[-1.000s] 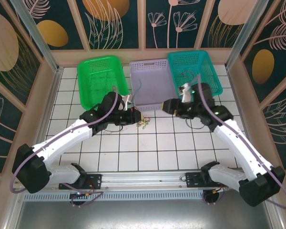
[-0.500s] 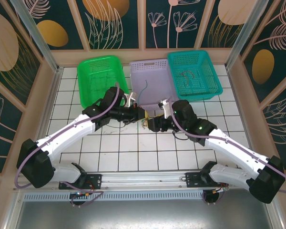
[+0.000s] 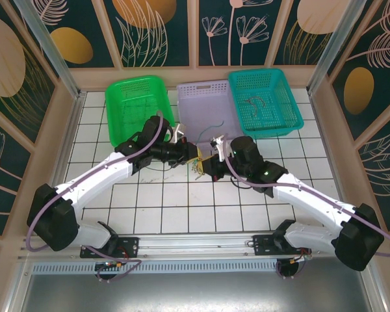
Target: Untangle the cables
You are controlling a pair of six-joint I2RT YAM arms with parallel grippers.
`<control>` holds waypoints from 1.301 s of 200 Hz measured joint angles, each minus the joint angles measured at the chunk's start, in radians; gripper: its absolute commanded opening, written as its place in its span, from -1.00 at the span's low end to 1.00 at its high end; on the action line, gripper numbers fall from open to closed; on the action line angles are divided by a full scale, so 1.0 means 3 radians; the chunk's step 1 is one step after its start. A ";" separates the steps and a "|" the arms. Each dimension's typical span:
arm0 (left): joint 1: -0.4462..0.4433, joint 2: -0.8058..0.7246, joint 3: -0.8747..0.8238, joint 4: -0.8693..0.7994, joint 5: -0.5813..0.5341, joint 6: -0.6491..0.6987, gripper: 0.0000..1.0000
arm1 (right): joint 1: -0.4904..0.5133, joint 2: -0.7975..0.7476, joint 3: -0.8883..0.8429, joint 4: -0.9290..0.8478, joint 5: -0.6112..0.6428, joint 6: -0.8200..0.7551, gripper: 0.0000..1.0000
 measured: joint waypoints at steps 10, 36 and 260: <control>0.0020 0.0000 0.0053 -0.0100 -0.0061 0.0042 -1.00 | -0.0020 -0.0003 0.0019 -0.0014 -0.0010 0.0003 -1.00; 0.0075 -0.0005 0.0319 -0.0476 -0.0261 0.0231 -0.88 | -0.0193 -0.0093 0.0013 -0.0098 -0.0043 0.0018 -1.00; 0.0089 -0.0730 0.0039 -0.1745 -0.1914 0.0595 -1.00 | -0.1862 -0.0501 0.0066 -0.1241 -0.0188 0.1836 -1.00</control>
